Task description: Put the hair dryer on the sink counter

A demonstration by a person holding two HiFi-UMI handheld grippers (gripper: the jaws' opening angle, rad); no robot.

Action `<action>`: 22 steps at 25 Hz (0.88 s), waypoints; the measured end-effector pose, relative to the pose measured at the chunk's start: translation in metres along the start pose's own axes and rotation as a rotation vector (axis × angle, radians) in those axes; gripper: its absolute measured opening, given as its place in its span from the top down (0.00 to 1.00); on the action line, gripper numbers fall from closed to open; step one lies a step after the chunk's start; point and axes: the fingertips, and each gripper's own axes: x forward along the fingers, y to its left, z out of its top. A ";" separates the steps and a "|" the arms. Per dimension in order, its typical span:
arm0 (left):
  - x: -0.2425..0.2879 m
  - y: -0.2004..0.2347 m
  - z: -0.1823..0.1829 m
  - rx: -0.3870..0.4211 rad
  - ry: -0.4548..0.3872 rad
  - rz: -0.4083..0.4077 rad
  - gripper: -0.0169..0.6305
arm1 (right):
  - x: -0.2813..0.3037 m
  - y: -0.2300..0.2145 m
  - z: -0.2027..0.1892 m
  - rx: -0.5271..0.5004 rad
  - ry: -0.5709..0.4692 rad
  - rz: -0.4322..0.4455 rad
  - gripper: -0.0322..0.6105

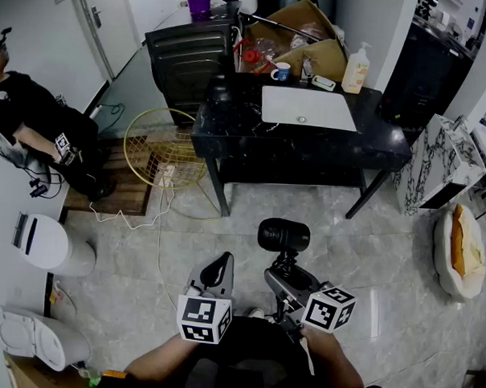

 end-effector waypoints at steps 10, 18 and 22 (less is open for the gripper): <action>-0.007 0.001 0.001 0.002 -0.010 0.005 0.96 | -0.002 0.005 -0.001 -0.005 -0.014 -0.001 0.55; -0.007 0.006 -0.003 -0.007 -0.010 0.024 0.96 | 0.003 0.004 0.001 -0.009 -0.007 0.012 0.55; 0.006 0.017 -0.001 -0.016 -0.001 0.014 0.96 | 0.017 0.000 0.009 0.002 -0.011 0.002 0.55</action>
